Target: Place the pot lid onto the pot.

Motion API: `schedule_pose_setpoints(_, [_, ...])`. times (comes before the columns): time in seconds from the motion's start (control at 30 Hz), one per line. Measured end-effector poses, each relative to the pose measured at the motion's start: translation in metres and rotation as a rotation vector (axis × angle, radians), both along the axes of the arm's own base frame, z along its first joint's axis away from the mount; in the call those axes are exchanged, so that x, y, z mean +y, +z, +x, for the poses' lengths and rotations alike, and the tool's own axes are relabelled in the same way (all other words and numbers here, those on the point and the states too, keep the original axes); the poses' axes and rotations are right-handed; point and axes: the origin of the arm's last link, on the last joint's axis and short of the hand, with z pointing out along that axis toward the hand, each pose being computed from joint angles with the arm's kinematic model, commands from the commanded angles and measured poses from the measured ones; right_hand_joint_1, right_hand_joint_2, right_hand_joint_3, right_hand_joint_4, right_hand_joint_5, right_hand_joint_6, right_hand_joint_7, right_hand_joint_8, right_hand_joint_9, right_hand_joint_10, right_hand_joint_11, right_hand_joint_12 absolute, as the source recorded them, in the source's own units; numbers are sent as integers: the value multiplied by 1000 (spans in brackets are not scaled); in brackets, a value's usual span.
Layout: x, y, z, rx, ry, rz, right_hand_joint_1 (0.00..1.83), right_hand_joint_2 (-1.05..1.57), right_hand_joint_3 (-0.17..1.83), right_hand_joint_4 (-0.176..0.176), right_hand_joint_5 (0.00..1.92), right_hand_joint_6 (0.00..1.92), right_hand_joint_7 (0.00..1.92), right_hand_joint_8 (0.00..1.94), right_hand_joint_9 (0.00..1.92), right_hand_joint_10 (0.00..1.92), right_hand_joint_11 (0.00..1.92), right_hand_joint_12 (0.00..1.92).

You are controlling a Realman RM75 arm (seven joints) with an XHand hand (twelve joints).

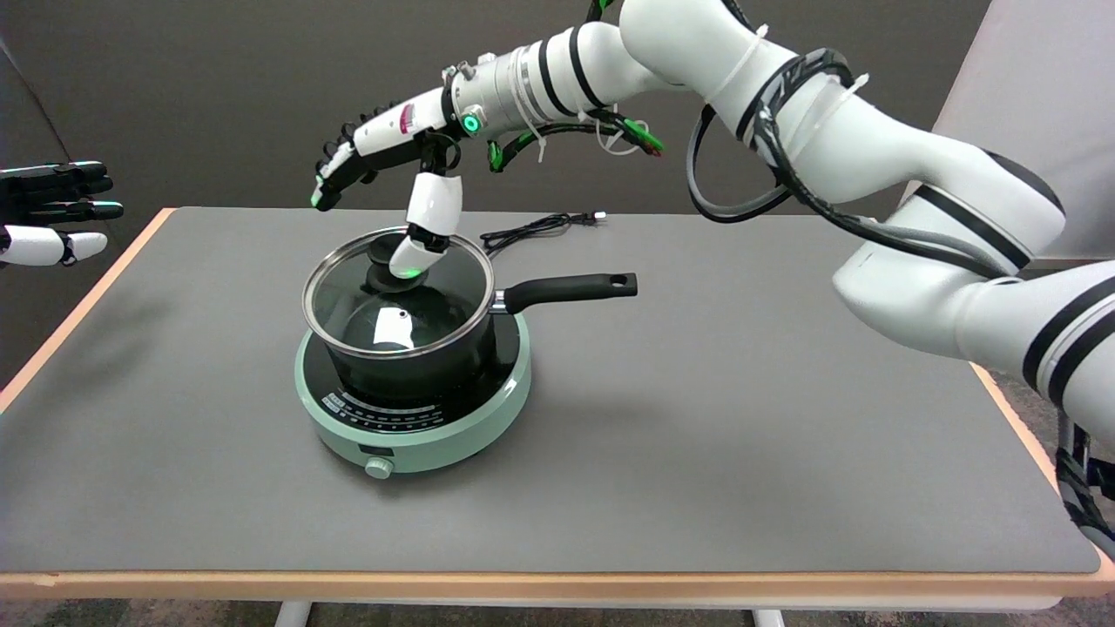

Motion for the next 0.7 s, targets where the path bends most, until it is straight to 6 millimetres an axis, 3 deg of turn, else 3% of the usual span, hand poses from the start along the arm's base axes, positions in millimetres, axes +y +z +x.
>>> schedule_pose_setpoints(0.33, [17,2,15,-45,64,38,744,360,889,18,293,161,201,168,178,275,183,636])
schedule_pose_setpoints(0.7, [34,18,29,-155,115,43,746,383,909,38,324,164,294,172,287,292,266,745])
